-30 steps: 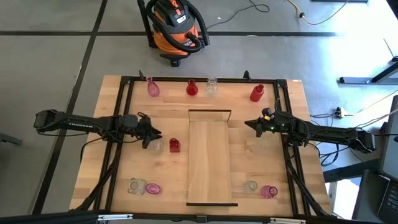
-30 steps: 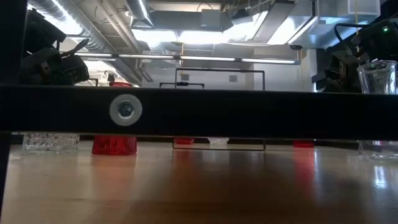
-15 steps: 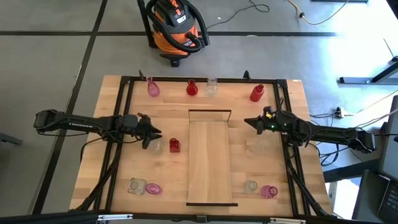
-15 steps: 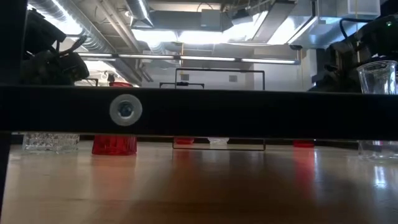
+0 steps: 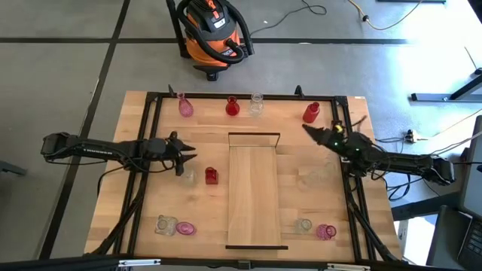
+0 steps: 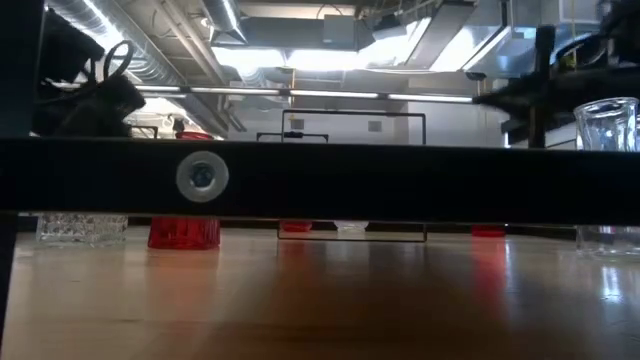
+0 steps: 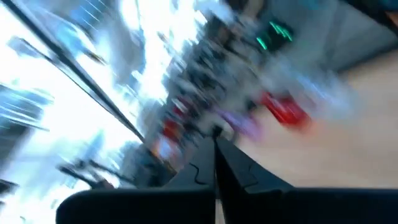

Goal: Sort vases onto shelf
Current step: Put the red vase on the shelf

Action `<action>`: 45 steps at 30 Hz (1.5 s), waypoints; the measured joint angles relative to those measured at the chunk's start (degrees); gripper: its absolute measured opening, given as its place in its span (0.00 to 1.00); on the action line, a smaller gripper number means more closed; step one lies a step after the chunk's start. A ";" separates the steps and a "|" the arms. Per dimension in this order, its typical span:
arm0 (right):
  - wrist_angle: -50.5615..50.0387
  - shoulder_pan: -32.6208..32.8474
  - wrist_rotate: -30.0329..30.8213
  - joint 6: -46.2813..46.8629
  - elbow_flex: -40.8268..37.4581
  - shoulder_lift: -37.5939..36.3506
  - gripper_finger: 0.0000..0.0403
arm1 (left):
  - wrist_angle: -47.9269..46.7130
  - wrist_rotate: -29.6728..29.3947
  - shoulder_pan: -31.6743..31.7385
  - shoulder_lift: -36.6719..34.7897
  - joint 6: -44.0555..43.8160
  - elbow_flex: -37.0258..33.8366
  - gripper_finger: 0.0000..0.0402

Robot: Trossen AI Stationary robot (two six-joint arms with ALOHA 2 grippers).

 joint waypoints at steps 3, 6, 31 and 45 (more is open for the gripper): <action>6.89 -0.02 6.26 -2.57 0.00 -0.02 0.00 | 8.46 -3.71 0.02 0.00 -6.26 0.00 0.32; 14.90 -0.02 12.84 -3.31 0.00 0.07 0.00 | 21.46 -7.45 0.06 0.00 -12.34 0.00 0.32; 14.04 0.00 7.49 -41.38 42.00 21.78 0.04 | 60.20 -3.34 9.55 -1.48 -21.55 20.83 0.32; -76.42 -4.09 16.87 -43.94 94.53 53.01 0.42 | -44.13 2.55 23.67 9.64 -7.07 69.94 0.32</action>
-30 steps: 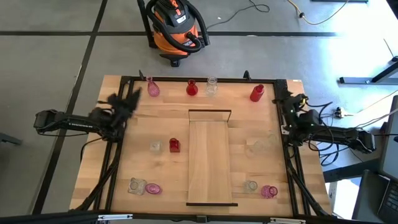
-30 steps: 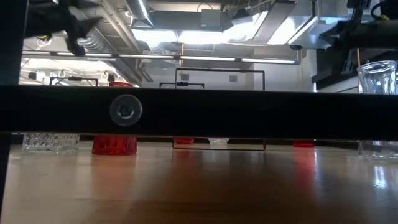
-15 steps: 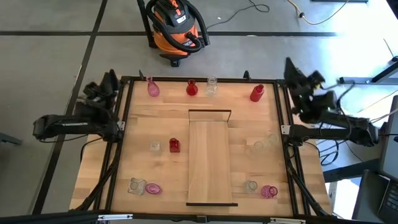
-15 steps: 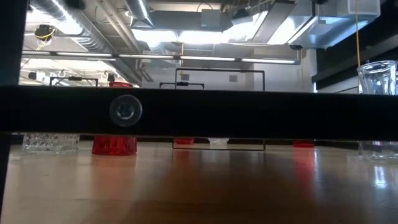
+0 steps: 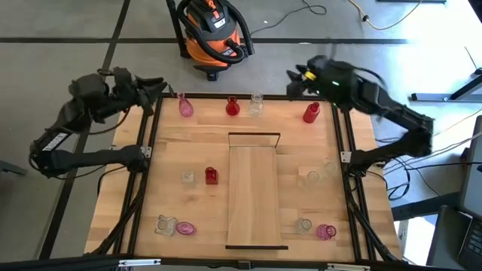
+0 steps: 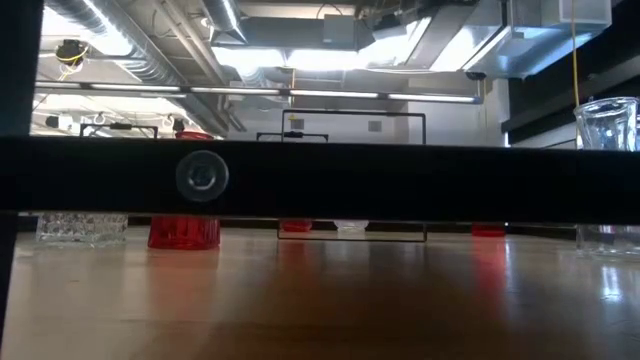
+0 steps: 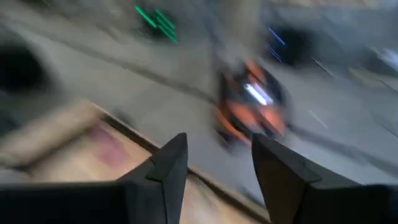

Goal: Sort vases onto shelf
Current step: Put the red vase on the shelf

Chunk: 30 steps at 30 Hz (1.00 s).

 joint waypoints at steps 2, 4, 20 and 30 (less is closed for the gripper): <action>-12.38 -2.71 1.40 4.80 4.87 3.81 0.43 | -5.88 -0.07 1.21 1.14 0.87 1.95 0.32; -21.33 -6.03 1.09 7.61 7.82 6.85 0.44 | -7.95 0.43 1.95 1.61 1.02 2.52 0.32; -31.25 -29.49 -23.05 14.10 -7.26 12.69 0.46 | -9.67 7.48 2.16 4.80 0.67 2.56 0.32; -18.46 -31.60 -26.99 14.61 -21.24 12.07 0.46 | -9.68 8.07 2.14 5.41 -0.69 2.56 0.32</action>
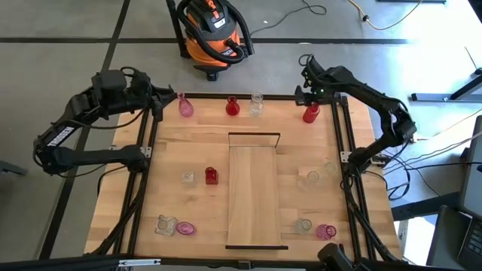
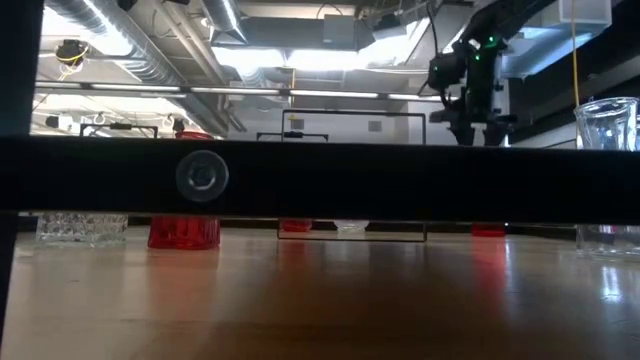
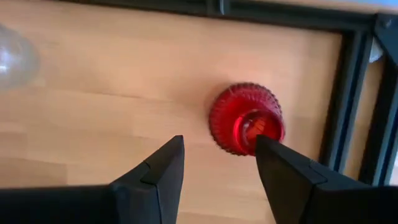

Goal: Sort vases onto shelf
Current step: Put the red vase on the shelf

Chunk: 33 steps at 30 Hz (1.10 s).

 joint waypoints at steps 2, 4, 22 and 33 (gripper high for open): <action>0.38 0.02 0.61 0.83 -1.66 0.00 0.46 | 0.01 -0.02 0.00 -0.01 -0.04 0.00 0.32; 0.66 0.02 1.82 0.99 -2.40 -0.12 0.46 | 0.01 -0.02 0.00 -0.03 -0.05 0.00 0.32; -1.08 3.76 11.87 6.56 -3.08 -7.49 0.46 | 0.03 -0.04 0.00 -0.05 -1.23 0.00 0.32; 20.97 20.63 32.82 28.83 -27.68 -22.58 0.46 | 0.07 -0.47 -0.01 0.02 0.63 -0.02 0.32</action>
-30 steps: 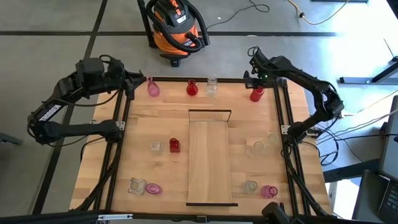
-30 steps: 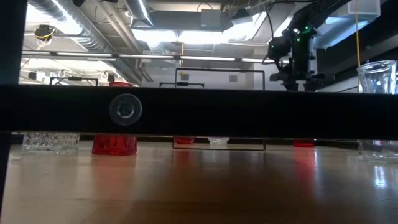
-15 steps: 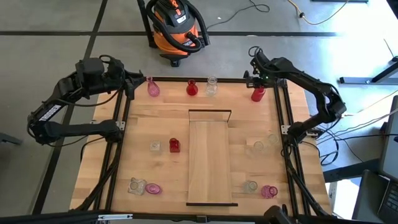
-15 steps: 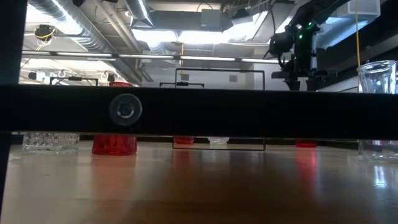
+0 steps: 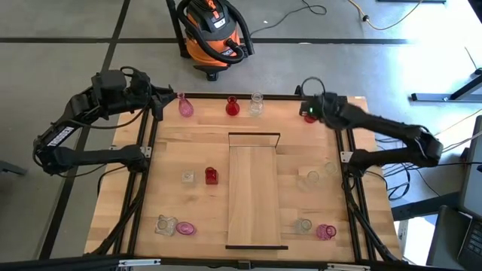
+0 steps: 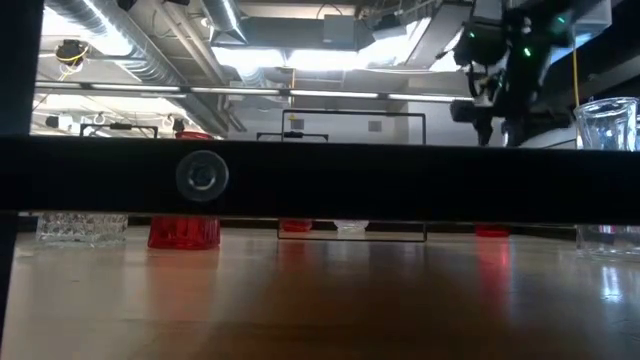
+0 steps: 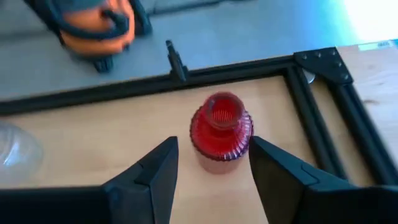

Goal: Sort vases onto shelf
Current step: Put the red vase on the shelf

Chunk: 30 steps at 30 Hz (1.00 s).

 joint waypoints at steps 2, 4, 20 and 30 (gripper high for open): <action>5.81 2.64 3.73 3.25 -4.62 -0.86 0.46 | 0.00 0.01 -0.02 0.02 1.08 0.00 0.32; 9.95 4.89 6.63 4.54 -7.70 -0.98 0.46 | 0.00 -0.02 -0.02 0.02 1.14 0.00 0.32; 15.29 -0.29 5.68 5.07 -11.70 5.35 0.46 | 0.02 -0.02 -0.02 0.02 1.12 -0.02 0.32; 21.57 -5.88 1.40 -2.38 -11.66 5.96 0.38 | 0.02 -0.02 -0.02 0.02 0.81 -0.02 0.32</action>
